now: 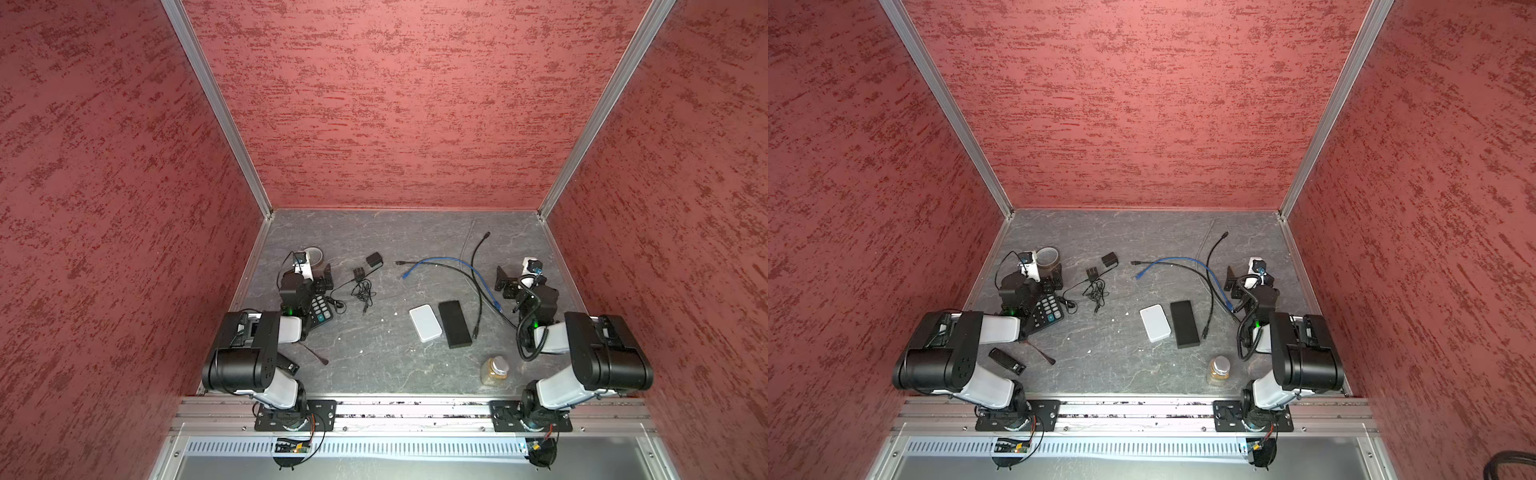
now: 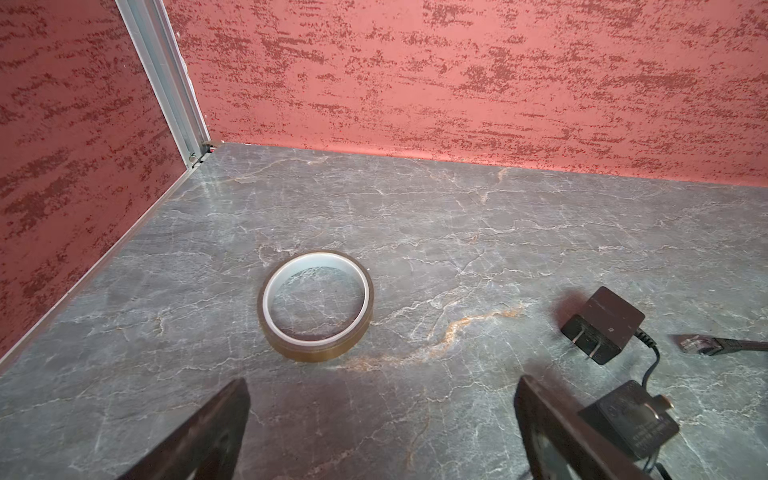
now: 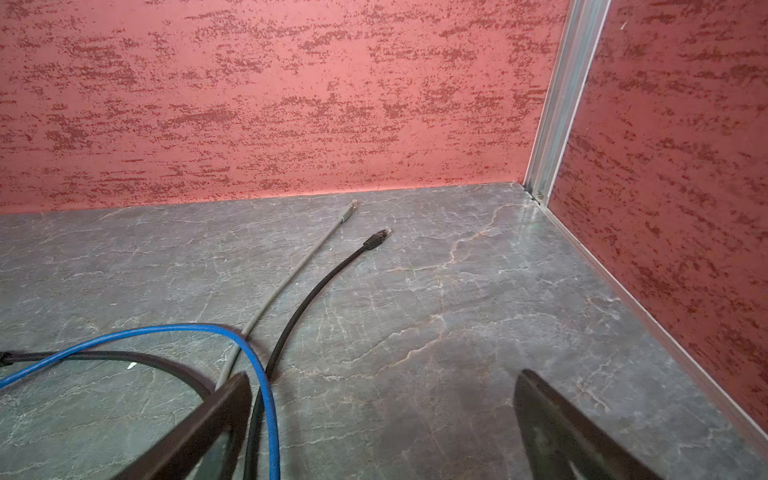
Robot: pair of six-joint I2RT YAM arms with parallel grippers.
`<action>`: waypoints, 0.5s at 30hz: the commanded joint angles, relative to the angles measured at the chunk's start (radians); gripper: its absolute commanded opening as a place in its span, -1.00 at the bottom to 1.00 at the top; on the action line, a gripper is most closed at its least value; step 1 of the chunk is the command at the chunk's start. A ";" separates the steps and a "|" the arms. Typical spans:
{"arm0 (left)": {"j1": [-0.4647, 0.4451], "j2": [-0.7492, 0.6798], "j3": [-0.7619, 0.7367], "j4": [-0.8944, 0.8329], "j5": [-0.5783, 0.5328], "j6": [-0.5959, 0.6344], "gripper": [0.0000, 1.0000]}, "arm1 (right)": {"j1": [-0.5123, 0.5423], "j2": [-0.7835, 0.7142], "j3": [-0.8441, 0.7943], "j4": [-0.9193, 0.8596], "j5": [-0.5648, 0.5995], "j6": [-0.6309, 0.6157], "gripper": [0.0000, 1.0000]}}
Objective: Insert the plug into the switch port
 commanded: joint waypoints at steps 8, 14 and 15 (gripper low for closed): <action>-0.001 0.001 0.006 0.002 0.001 0.001 0.99 | 0.005 0.001 0.016 0.002 -0.015 0.003 0.98; -0.001 0.001 0.006 0.003 0.002 0.002 0.99 | 0.007 0.001 0.016 0.004 -0.015 0.003 0.98; -0.001 0.001 0.006 0.003 0.002 0.002 0.99 | 0.005 0.001 0.015 0.004 -0.015 0.004 0.98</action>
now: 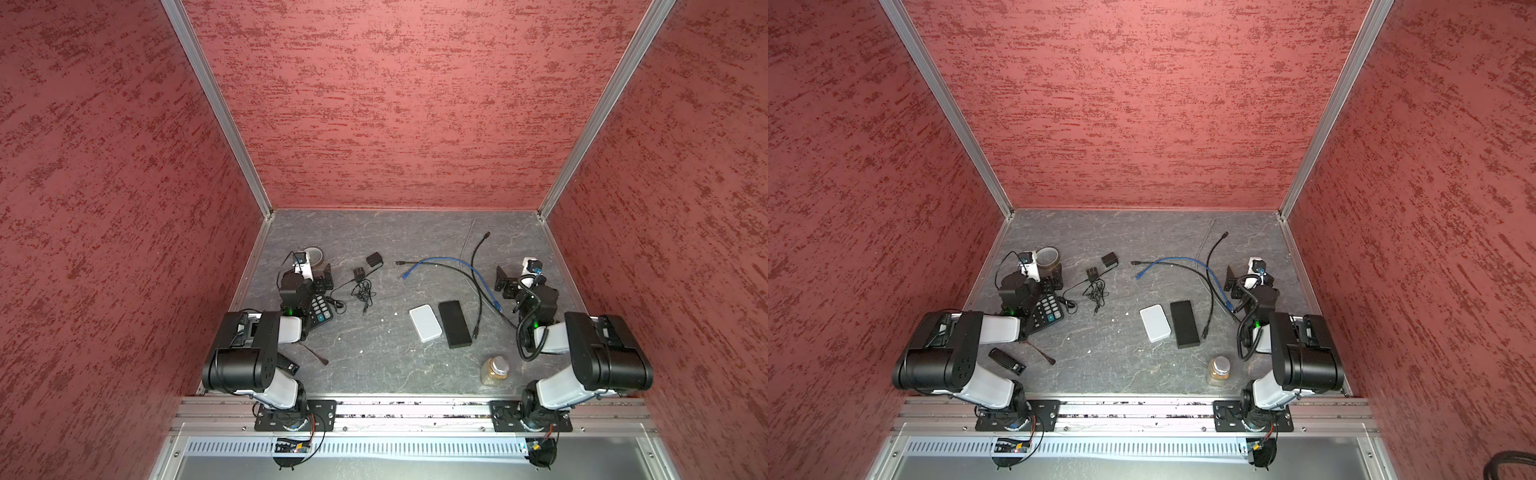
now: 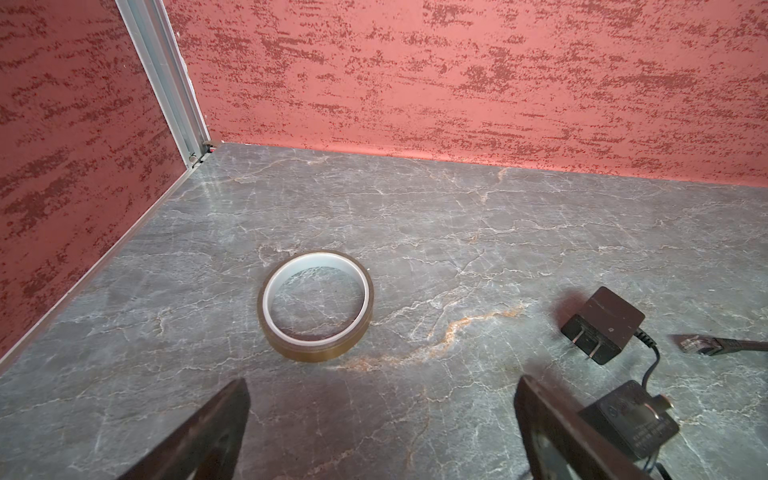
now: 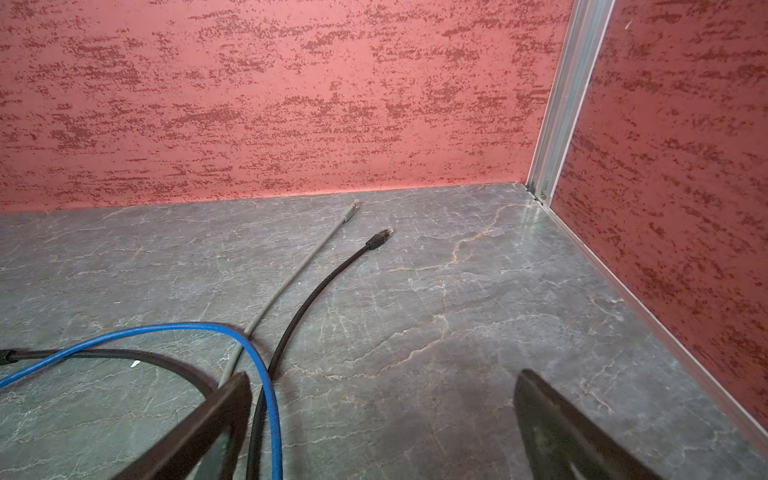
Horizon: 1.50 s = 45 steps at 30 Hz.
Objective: Insert the plug into the switch port
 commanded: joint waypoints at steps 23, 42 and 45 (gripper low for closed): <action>0.007 0.001 0.009 -0.003 0.027 -0.001 0.99 | 0.005 -0.001 0.014 0.002 -0.006 0.004 0.98; -0.021 -0.230 0.273 -0.690 -0.060 -0.127 0.99 | 0.008 -0.415 0.192 -0.657 -0.047 0.148 0.77; -0.074 -0.273 0.284 -0.742 -0.112 -0.169 0.99 | 0.011 -0.454 0.242 -0.818 -0.054 0.191 0.77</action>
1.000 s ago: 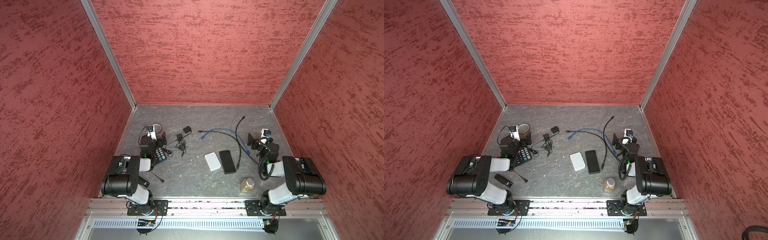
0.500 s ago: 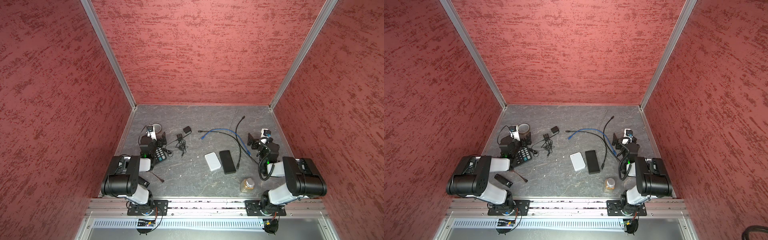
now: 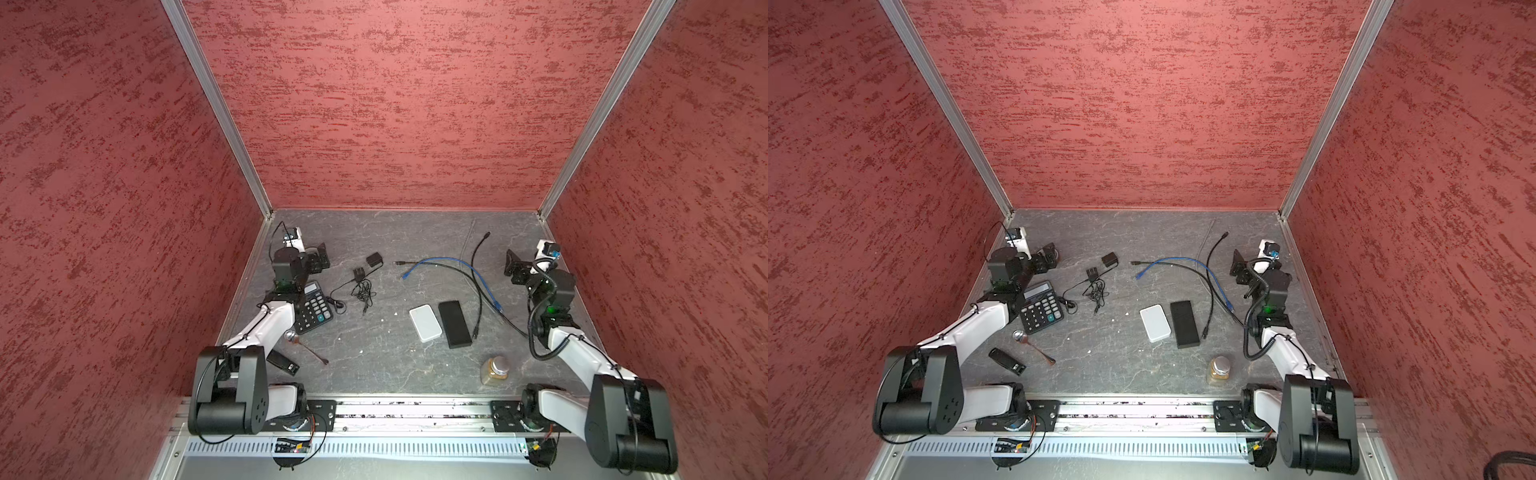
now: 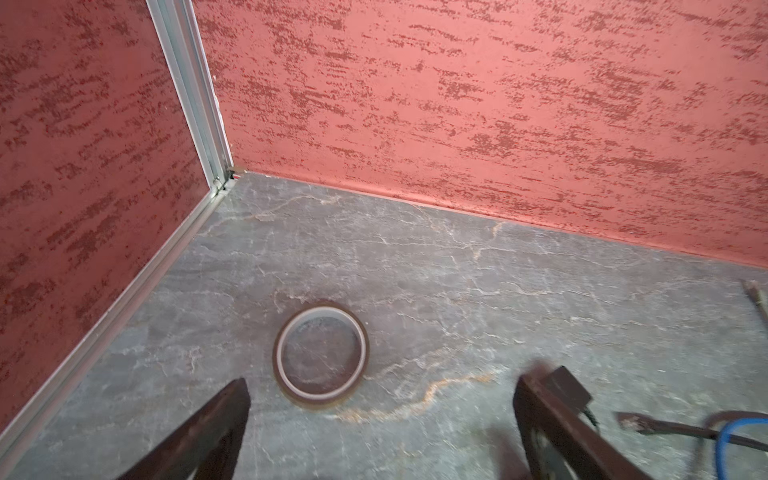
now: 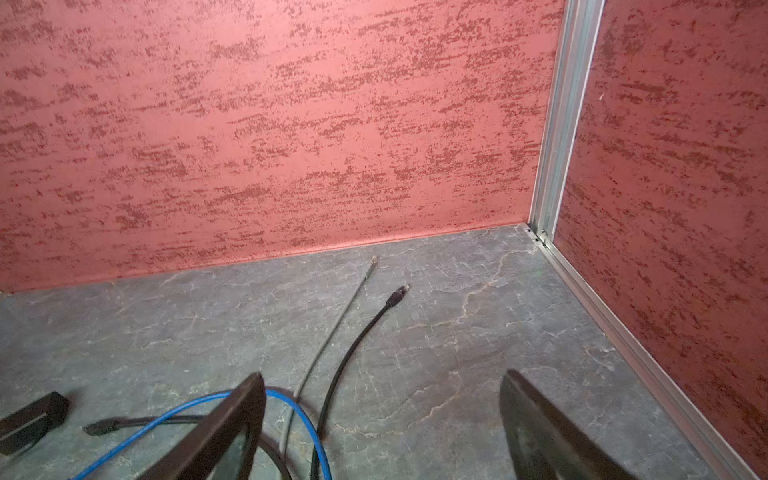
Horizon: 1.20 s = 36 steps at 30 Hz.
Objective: Insert the plug into the switch port
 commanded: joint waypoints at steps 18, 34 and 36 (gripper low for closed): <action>-0.404 -0.072 0.092 -0.621 -0.163 -0.288 0.99 | 0.095 -0.061 0.197 -0.671 -0.116 0.216 0.97; -0.495 -0.071 0.031 -0.606 -0.108 -0.383 0.99 | 0.368 0.015 0.247 -0.671 -0.096 0.295 0.98; -0.506 -0.070 0.038 -0.614 -0.108 -0.386 0.99 | 0.403 0.047 0.261 -0.658 -0.091 0.298 0.97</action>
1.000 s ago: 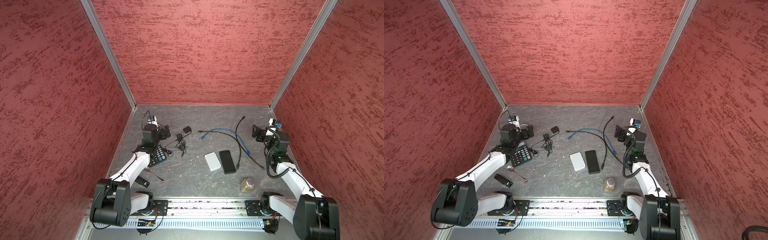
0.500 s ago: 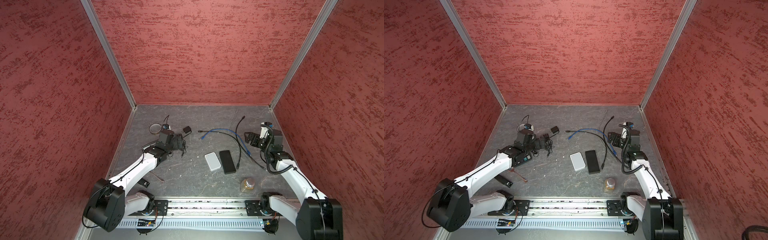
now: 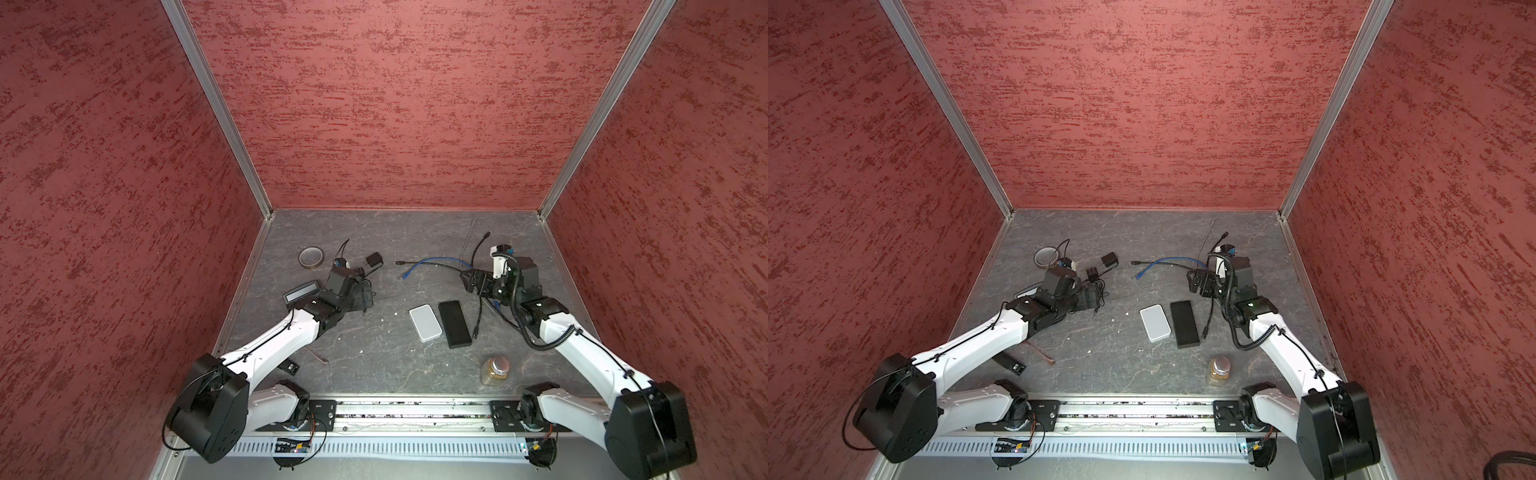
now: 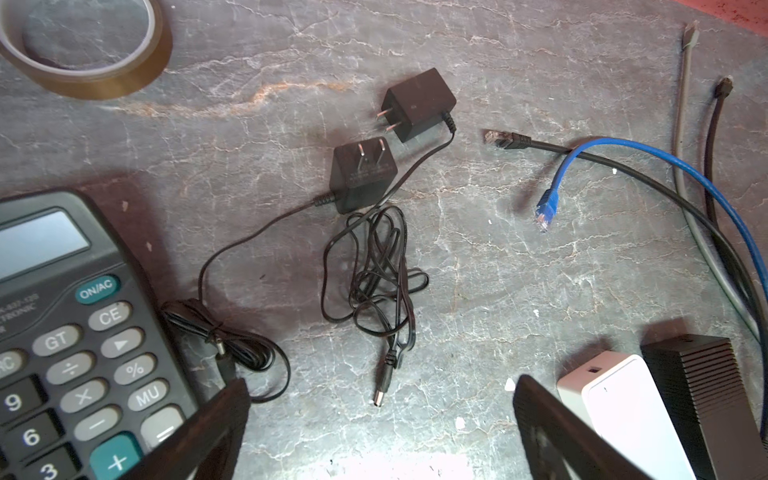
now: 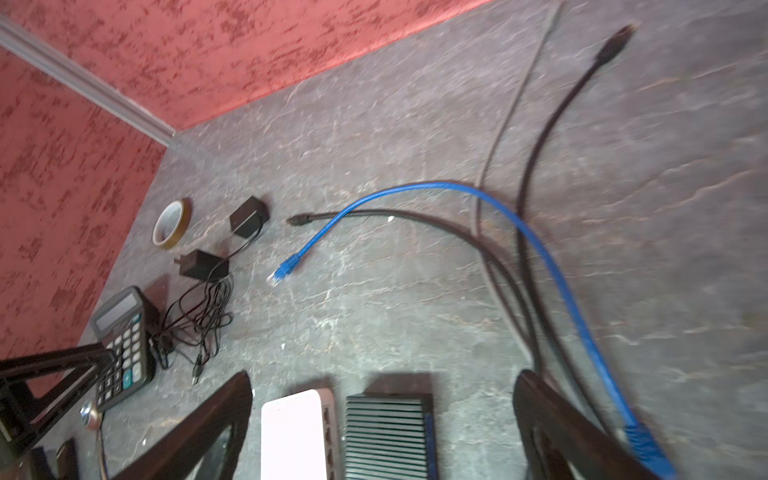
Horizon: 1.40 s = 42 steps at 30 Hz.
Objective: Insert the plug into the switch port
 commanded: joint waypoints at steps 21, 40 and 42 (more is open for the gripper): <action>-0.009 0.075 0.072 -0.071 0.038 -0.097 0.87 | 0.251 0.233 0.131 0.103 0.015 0.055 0.87; -0.069 0.299 0.206 -0.127 -0.004 -0.115 -0.02 | 0.266 0.268 0.098 0.128 0.009 0.063 0.80; -0.069 0.310 0.222 -0.126 -0.009 -0.107 -0.09 | 0.267 0.265 0.090 0.133 0.008 0.066 0.80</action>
